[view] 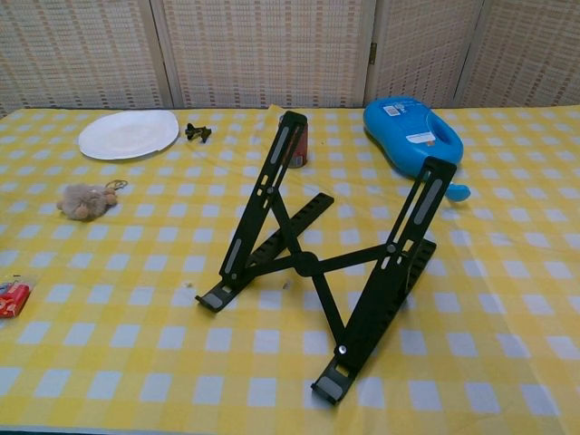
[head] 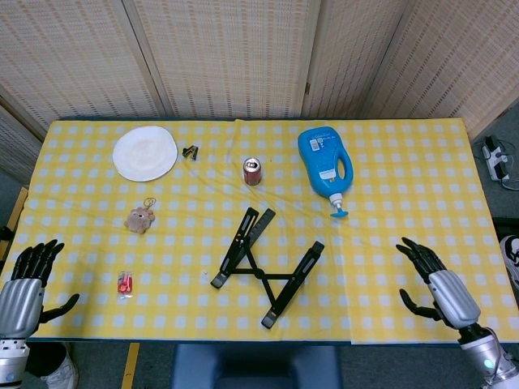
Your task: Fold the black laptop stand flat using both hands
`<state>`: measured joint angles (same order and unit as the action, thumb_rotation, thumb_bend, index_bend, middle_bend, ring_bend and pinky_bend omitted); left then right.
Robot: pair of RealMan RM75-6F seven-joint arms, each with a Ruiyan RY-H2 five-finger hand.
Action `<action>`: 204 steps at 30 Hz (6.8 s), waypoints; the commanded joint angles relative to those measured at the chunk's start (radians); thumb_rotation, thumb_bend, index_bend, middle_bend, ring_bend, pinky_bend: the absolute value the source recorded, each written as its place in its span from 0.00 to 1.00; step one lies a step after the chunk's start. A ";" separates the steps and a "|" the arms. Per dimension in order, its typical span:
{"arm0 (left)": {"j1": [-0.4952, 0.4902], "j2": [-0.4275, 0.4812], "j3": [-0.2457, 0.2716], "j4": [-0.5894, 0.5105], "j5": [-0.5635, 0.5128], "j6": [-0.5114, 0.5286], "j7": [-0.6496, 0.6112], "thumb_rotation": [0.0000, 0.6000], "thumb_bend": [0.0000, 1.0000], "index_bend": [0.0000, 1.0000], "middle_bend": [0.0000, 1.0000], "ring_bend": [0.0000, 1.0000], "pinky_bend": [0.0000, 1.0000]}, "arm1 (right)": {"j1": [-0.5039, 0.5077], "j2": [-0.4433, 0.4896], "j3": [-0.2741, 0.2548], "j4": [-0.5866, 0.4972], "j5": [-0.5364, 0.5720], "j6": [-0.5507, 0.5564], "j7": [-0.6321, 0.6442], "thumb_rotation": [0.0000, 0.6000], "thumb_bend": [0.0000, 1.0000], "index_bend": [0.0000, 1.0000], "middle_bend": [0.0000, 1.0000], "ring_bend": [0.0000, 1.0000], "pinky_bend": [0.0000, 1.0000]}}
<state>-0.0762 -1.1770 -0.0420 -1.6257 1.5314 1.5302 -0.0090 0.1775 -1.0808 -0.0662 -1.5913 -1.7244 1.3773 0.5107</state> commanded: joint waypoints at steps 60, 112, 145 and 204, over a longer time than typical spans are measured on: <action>-0.441 0.003 0.033 0.217 0.216 -0.474 -0.851 1.00 0.24 0.10 0.09 0.03 0.00 | 0.600 -0.190 -0.177 -0.047 -0.283 -0.155 0.995 1.00 0.45 0.00 0.00 0.01 0.00; -0.689 -0.399 0.107 0.477 0.089 -0.606 -1.115 1.00 0.40 0.58 0.20 0.07 0.00 | 0.668 -0.216 -0.242 -0.066 -0.196 -0.160 0.950 1.00 0.45 0.00 0.00 0.01 0.00; -0.530 -0.293 0.071 0.210 -0.101 -0.567 -0.761 1.00 0.41 0.60 0.23 0.09 0.00 | 0.678 -0.341 -0.133 0.050 -0.057 -0.250 0.918 1.00 0.45 0.00 0.00 0.02 0.00; -0.443 -0.243 0.034 0.146 0.025 -0.390 -0.521 1.00 0.39 0.12 0.13 0.00 0.00 | 0.561 -0.544 0.027 -0.008 0.244 -0.363 0.516 1.00 0.45 0.00 0.00 0.00 0.00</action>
<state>-0.5229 -1.4255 -0.0058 -1.4743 1.5507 1.1329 -0.5352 0.7553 -1.5971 -0.0784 -1.5895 -1.5261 1.0266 1.0765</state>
